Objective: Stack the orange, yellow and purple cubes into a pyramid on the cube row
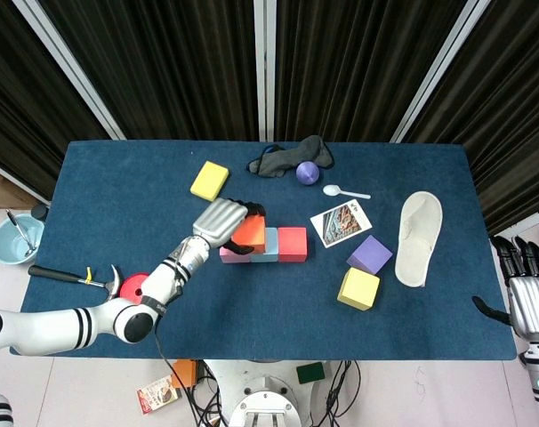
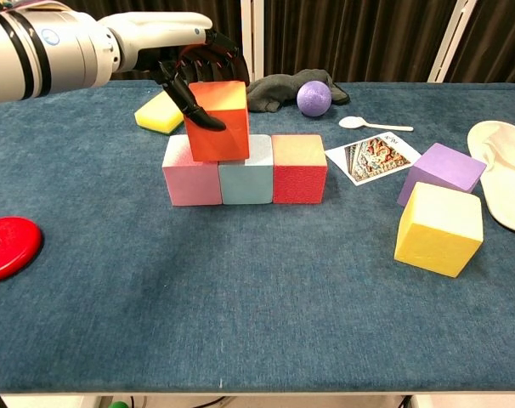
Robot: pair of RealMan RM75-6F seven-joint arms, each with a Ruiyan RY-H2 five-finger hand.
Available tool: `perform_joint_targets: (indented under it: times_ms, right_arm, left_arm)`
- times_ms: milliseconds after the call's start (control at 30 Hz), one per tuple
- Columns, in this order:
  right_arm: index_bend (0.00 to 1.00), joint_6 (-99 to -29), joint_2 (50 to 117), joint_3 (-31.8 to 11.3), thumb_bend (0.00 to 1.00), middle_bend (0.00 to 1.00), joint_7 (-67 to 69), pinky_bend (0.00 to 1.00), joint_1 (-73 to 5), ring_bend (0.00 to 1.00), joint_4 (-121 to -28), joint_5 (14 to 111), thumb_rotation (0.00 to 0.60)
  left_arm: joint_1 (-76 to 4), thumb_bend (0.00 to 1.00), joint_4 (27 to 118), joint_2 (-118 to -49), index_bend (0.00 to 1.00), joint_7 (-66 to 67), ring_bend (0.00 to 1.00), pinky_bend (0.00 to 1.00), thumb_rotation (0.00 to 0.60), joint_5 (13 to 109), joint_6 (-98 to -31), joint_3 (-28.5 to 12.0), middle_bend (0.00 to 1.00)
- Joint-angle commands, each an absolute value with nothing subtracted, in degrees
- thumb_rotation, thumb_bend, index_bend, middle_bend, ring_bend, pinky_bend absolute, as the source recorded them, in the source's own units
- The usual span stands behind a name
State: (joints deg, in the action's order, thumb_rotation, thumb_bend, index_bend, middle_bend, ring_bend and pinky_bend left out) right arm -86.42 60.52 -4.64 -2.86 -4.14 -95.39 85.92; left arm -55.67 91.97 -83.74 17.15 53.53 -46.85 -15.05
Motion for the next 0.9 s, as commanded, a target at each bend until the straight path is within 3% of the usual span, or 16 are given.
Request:
perform_joint_targets:
  times_ms: [33,500,900]
  right_arm:
    - [0.0,-86.5,60.5,-4.6,0.12,0.07,-2.8,0.06,-4.1,0.0,-95.3,85.9,0.6]
    - [0.0,-86.5,60.4,-4.6,0.12,0.07,-2.9,0.06,-3.9,0.0,-95.4,85.8,0.6]
    - [0.0,-86.6,60.3,-4.6,0.12,0.07,-2.9,0.06,-3.8,0.0,-95.7,85.8,0.6]
  left_arm:
    - [-55.8,0.28,91.8,-83.6,0.4,17.1,0.37,0.37,0.55,53.8,-46.9,-14.7,0.44]
    - [-56.3,0.27,90.7,-84.4,0.4,16.7,0.37,0.36,0.547,54.2,-48.1,-13.7,0.44]
    - [-56.9,0.27,90.8,-84.2,0.39,17.4,0.36,0.35,0.5,53.3,-48.2,-13.1,0.43]
